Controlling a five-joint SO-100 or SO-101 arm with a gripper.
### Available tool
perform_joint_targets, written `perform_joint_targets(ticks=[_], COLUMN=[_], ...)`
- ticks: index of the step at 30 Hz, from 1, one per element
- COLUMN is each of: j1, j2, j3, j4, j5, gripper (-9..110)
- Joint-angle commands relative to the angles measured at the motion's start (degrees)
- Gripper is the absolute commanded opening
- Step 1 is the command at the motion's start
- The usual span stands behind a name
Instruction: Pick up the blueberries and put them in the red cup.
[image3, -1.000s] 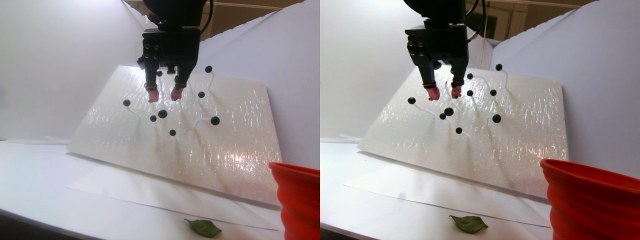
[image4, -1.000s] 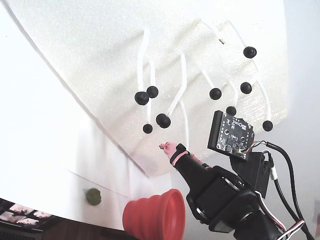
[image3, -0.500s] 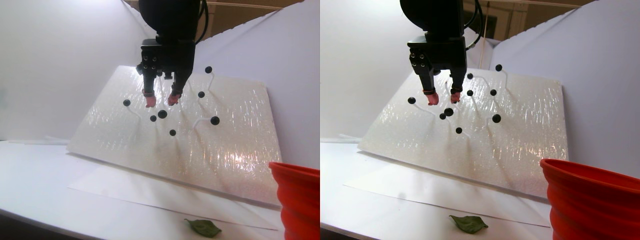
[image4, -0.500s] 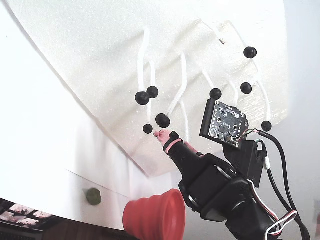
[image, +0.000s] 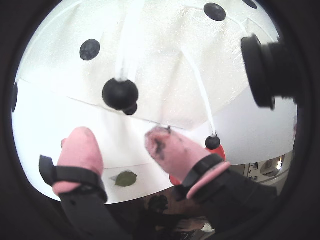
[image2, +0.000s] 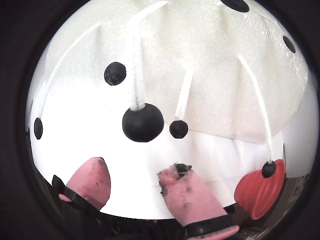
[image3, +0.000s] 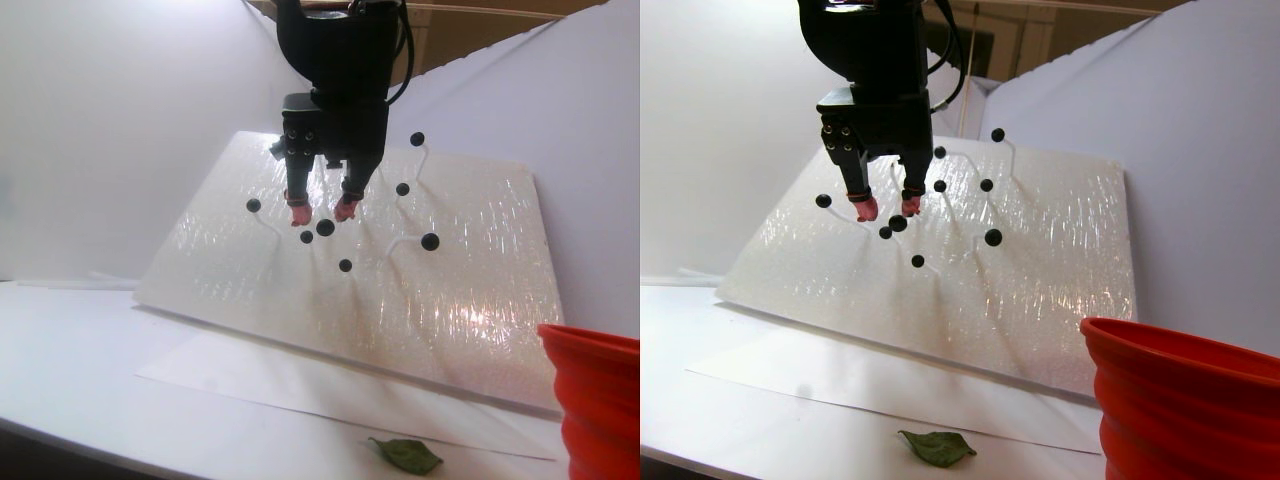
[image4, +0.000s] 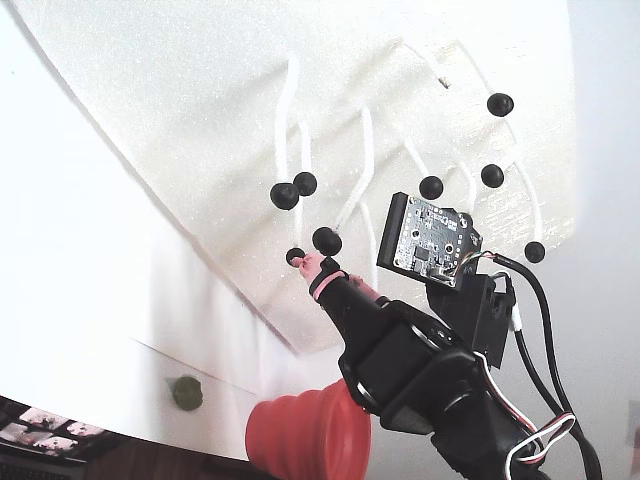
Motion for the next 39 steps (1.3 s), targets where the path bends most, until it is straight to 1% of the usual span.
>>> perform_joint_targets(ticks=[1, 30, 39], j1=[0.88, 1.32, 1.32], j2=[0.35, -7.65, -8.44], j3=[-6.86, -11.07, -10.90], j4=[-2.11, -6.86, -6.94], j5=[-0.35, -1.05, -1.05], gripper=[20, 20, 18])
